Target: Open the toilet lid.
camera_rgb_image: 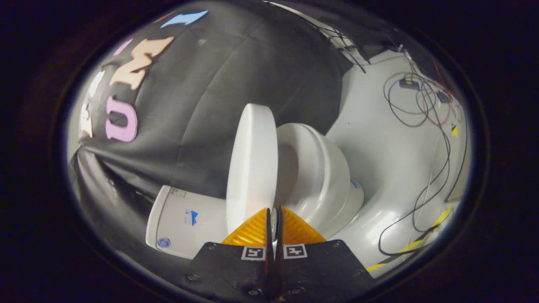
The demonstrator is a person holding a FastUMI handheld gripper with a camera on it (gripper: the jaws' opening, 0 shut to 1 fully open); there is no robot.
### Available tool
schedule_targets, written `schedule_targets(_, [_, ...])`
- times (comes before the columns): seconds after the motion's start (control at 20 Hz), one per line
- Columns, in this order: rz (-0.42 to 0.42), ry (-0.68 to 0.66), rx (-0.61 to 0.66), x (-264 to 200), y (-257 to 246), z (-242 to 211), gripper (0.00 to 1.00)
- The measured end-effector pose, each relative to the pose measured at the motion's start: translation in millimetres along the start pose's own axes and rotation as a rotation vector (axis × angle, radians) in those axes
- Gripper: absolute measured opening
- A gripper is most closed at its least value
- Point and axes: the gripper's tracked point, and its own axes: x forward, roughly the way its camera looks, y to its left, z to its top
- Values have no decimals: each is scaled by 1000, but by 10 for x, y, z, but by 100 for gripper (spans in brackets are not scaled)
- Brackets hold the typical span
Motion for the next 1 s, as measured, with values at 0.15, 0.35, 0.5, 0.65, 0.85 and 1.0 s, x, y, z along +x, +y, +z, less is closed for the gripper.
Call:
schedule_targets(0.15, [21, -11, -11, -56, 190, 1, 1])
schedule_targets(0.35, [62, -8, -30, -137, 387, 47, 1])
schedule_targets(0.5, [59, -11, -58, -161, 447, 35, 1])
schedule_targets(0.65, [66, -6, -53, -181, 493, 36, 1])
schedule_targets(0.85, [30, -22, -125, -217, 536, 33, 1])
schedule_targets(1.0, [21, -33, -159, -257, 627, 32, 1])
